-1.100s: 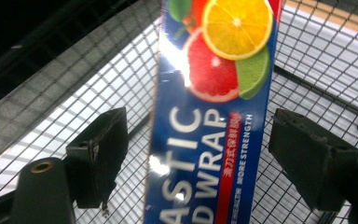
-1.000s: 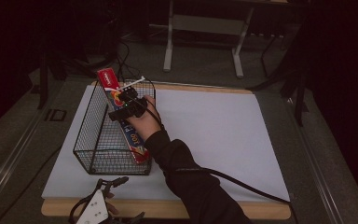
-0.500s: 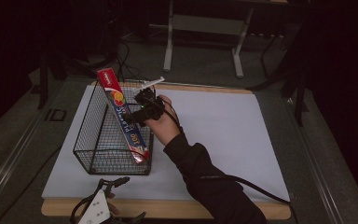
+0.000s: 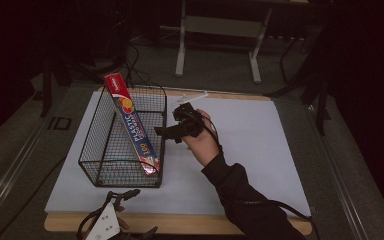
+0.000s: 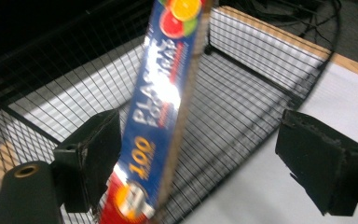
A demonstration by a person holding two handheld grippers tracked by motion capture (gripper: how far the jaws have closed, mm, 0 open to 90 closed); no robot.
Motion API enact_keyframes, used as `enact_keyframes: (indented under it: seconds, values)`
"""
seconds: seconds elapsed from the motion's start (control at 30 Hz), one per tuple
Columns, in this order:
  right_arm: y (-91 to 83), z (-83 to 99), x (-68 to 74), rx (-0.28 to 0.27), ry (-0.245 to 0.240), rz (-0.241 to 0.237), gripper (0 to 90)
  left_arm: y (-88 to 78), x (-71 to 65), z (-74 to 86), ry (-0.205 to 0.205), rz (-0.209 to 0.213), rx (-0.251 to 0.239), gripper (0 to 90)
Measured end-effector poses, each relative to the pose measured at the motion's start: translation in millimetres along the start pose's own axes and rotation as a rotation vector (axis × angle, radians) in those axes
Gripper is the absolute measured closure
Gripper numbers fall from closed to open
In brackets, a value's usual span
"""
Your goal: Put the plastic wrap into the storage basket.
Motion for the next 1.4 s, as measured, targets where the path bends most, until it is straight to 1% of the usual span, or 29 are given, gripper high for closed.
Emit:
enact_keyframes:
  seconds: [0.13,0.27,0.37,0.43,0.47,0.53,0.57,0.6,0.63,0.67,0.7,0.73,0.77,0.9,0.97,1.03,1.07,1.13,1.2,1.27,1.33,1.37,1.4]
  values:
    - [-10.6,10.2,-13.4,-0.01,0.019,0.008,14.4,0.7,0.0,0.0,0.002,0.0,0.001,0.6]
    - [-20.8,20.8,-25.4,-0.022,0.018,0.015,14.4,0.9,-0.1,0.1,0.005,0.001,0.002,0.6]
    - [-28.2,29.9,-34.2,-0.032,0.033,0.019,14.4,1.6,-0.1,0.3,0.004,0.001,0.003,0.6]
    - [-30.4,33.0,-36.4,-0.032,0.037,0.022,14.4,1.6,-0.2,0.3,0.005,0.001,0.004,0.6]
    - [-35.1,39.6,-40.4,-0.033,0.037,0.018,14.4,1.6,-0.4,0.2,0.006,0.002,0.004,0.6]
    - [-37.8,43.2,-42.0,-0.034,0.035,0.02,14.4,1.4,-0.7,0.1,0.005,0.0,0.004,0.6]
    - [-40.7,47.1,-43.8,-0.033,0.031,0.027,14.4,1.3,-0.6,0.2,0.005,-0.001,0.004,0.6]
    - [-47.0,55.2,-47.7,-0.037,0.035,0.03,14.4,1.6,-0.3,0.4,0.004,0.0,0.005,0.6]
    - [-49.6,59.0,-49.9,-0.037,0.039,0.036,14.4,1.9,-0.3,0.4,0.005,0.0,0.007,0.6]
    - [-51.9,62.6,-52.2,-0.038,0.041,0.038,14.4,1.9,-0.3,0.4,0.005,0.0,0.007,0.6]
    - [-51.9,62.6,-52.2,-0.038,0.041,0.038,14.4,2.3,-0.5,0.4,0.004,0.001,0.007,0.6]
    - [-55.9,69.5,-56.8,-0.039,0.046,0.042,14.4,2.5,-0.8,0.4,0.004,0.003,0.007,0.6]
    - [-57.4,72.9,-59.1,-0.034,0.047,0.05,14.4,2.6,-1.0,0.3,0.006,0.002,0.008,0.6]
    - [-62.8,85.8,-69.0,-0.038,0.054,0.056,14.4,2.9,-1.2,0.2,0.007,0.002,0.009,0.6]
    - [-65.5,90.7,-72.3,-0.047,0.057,0.052,14.4,2.8,-1.1,0.2,0.008,0.003,0.01,0.6]
    - [-66.8,93.7,-74.3,-0.047,0.058,0.06,14.5,2.8,-0.9,0.3,0.007,0.002,0.01,0.6]
    - [-70.1,100.0,-77.6,-0.049,0.06,0.061,14.4,2.8,-1.1,0.3,0.008,0.002,0.01,0.6]
    - [-73.7,106.8,-81.1,-0.045,0.063,0.074,14.4,2.8,-1.1,0.4,0.007,0.003,0.01,0.6]
    - [-77.5,113.6,-83.7,-0.059,0.068,0.077,14.5,2.9,-1.1,0.3,0.008,0.002,0.01,0.6]
    - [-80.3,120.0,-85.9,-0.052,0.063,0.091,14.5,3.1,-1.2,0.2,0.007,0.003,0.01,0.6]
    - [-81.6,122.9,-86.6,-0.055,0.061,0.086,14.5,3.2,-1.3,0.1,0.007,0.002,0.008,0.6]
    - [-84.7,130.0,-88.5,-0.049,0.054,0.099,14.5,3.1,-1.3,0.0,0.008,0.001,0.009,0.6]
    - [-86.2,132.5,-89.3,-0.052,0.057,0.097,14.5,3.1,-1.3,0.0,0.008,0.001,0.009,0.6]
Point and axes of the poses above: each handheld gripper's, and its own axes: y roughly forward along the jaws, z roughly out of its underside, x roughly to its left, the point moved 3 cm from there along y, roughly forward along the jaws, and after that the axes turned 6 degrees about y, right-handed, at the moved point
